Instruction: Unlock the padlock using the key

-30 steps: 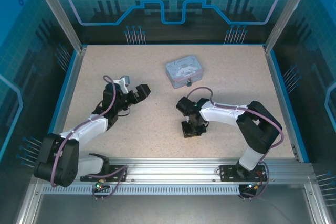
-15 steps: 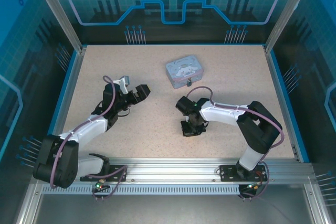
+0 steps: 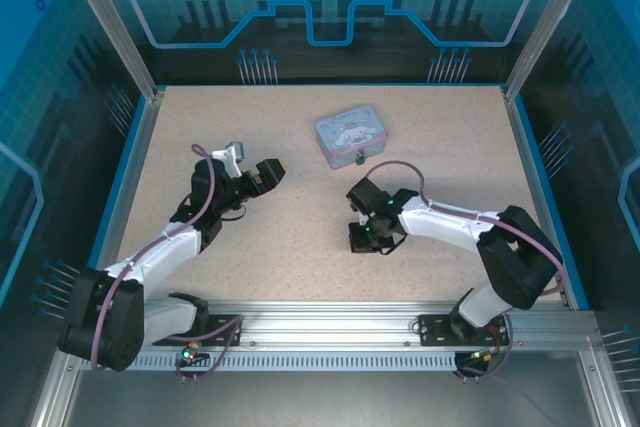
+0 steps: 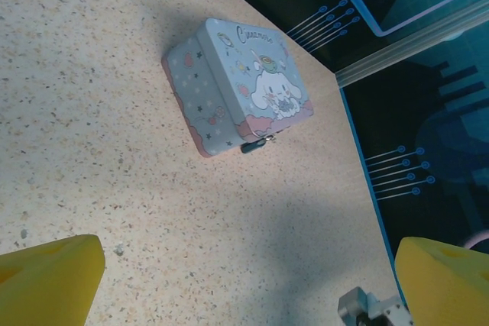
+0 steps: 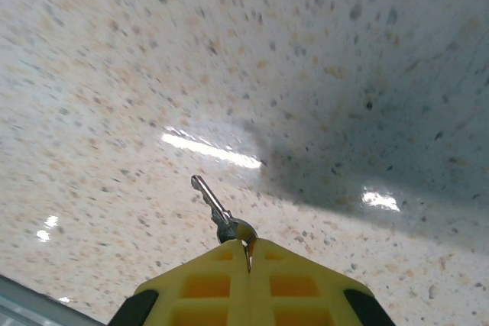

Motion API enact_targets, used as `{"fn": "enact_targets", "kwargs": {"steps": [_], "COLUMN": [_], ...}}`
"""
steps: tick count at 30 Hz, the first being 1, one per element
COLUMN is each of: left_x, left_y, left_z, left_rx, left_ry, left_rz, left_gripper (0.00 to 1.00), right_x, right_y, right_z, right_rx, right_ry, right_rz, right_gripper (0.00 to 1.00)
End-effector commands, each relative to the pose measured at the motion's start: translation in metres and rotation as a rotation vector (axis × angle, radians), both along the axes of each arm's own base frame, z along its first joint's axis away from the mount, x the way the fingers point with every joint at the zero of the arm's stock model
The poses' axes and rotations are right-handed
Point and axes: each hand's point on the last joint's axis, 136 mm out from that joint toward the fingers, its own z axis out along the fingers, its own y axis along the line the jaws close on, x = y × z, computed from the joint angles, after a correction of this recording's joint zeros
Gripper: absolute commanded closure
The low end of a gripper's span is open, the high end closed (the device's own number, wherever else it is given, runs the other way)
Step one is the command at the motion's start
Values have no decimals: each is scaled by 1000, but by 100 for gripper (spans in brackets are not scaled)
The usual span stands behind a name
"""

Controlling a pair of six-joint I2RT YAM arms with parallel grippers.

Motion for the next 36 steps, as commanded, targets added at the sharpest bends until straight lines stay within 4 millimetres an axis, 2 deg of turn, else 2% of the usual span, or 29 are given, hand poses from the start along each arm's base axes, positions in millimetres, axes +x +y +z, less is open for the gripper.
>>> {"fn": "enact_targets", "kwargs": {"steps": [1, 4, 6, 11, 15, 17, 22, 36], "left_x": [-4, -5, -5, -10, -14, -14, -12, -6], "left_y": [-9, -17, -26, -54, -82, -94, -115, -142], "left_z": [24, 35, 45, 69, 88, 92, 89, 65], "left_rx": [-47, -77, -96, -123, -156, -165, -156, -137], "left_ry": [-56, -72, -87, -128, -166, -170, -157, -101], "left_rz": [-48, -92, -133, -240, -335, -368, -418, -470], "left_gripper": [1, 1, 2, 7, 16, 21, 32, 49], "right_x": [13, 36, 57, 93, 108, 112, 113, 102], "right_y": [7, 12, 21, 31, 37, 38, 39, 41], "right_z": [20, 46, 74, 129, 162, 173, 185, 181], "right_rx": [122, 248, 370, 553, 628, 649, 682, 701], "right_ry": [-60, -152, -255, -419, -511, -549, -596, -561], "right_rz": [-38, -108, -150, -185, -166, -160, -147, -132], "right_gripper": [100, 100, 100, 100, 100, 100, 100, 100]}}
